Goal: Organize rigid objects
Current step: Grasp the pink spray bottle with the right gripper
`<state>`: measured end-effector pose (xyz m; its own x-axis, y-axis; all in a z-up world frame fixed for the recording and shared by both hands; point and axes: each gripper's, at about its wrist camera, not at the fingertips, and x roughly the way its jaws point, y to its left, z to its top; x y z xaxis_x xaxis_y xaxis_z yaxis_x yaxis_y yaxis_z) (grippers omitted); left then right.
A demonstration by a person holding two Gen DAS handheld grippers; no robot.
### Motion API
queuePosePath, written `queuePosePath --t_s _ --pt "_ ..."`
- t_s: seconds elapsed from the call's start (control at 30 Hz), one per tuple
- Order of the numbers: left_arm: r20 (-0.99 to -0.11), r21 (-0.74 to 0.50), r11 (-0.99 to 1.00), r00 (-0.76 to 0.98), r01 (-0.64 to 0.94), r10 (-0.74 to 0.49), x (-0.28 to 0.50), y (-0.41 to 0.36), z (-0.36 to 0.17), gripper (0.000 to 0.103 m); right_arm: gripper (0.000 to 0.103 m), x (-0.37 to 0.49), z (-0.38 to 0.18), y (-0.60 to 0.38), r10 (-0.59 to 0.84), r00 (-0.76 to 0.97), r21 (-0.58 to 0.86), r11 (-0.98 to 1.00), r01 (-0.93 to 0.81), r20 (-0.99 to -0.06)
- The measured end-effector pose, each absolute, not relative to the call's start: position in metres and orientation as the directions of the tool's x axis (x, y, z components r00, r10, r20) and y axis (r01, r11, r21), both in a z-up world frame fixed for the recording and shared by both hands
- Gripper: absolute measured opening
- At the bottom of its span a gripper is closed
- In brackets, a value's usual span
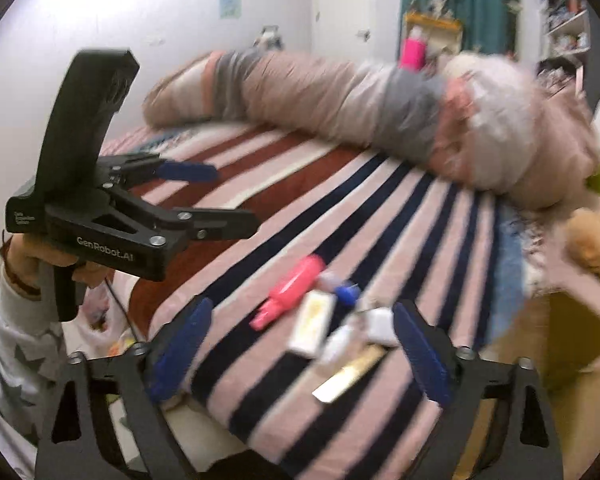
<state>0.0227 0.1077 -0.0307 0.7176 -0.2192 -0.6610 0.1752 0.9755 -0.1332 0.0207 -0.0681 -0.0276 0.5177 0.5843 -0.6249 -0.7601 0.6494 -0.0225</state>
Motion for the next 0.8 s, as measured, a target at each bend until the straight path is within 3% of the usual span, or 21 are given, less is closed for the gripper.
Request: queuePosePath --t_s 0.13,0.27,0.33,0.47,0.73,0.8 --pt "-0.692 -0.165 0.975 0.687 0.146 -0.220 0.029 0.126 -0.066 0.094 0.067 0.044 -0.071 -0.036 0.538 0.455 0.008 0.651 -0.759 -0.709" --pt "-0.716 -0.194 0.971 0.656 0.143 -0.240 0.039 0.136 -0.096 0.094 0.065 0.067 -0.102 -0.023 0.519 0.413 0.048 0.663 -0.747 -0.748" --pt "-0.723 -0.210 0.969 0.646 0.133 -0.245 0.044 0.140 -0.106 0.094 0.058 0.077 -0.113 -0.015 0.557 0.352 0.115 0.637 -0.762 -0.752" --pt "-0.724 -0.220 0.969 0.648 0.109 -0.237 0.054 0.150 -0.119 0.094 0.058 0.098 -0.121 0.003 0.591 0.268 0.207 0.612 -0.763 -0.761" --pt "-0.723 -0.240 0.968 0.651 0.079 -0.232 0.058 0.167 -0.128 0.094 0.056 0.118 -0.130 0.041 0.556 0.286 0.204 0.659 -0.724 -0.781" --pt "-0.719 -0.244 0.967 0.655 0.073 -0.231 0.057 0.170 -0.127 0.094 0.043 0.114 -0.133 0.050 0.531 0.287 0.168 0.651 -0.740 -0.798"
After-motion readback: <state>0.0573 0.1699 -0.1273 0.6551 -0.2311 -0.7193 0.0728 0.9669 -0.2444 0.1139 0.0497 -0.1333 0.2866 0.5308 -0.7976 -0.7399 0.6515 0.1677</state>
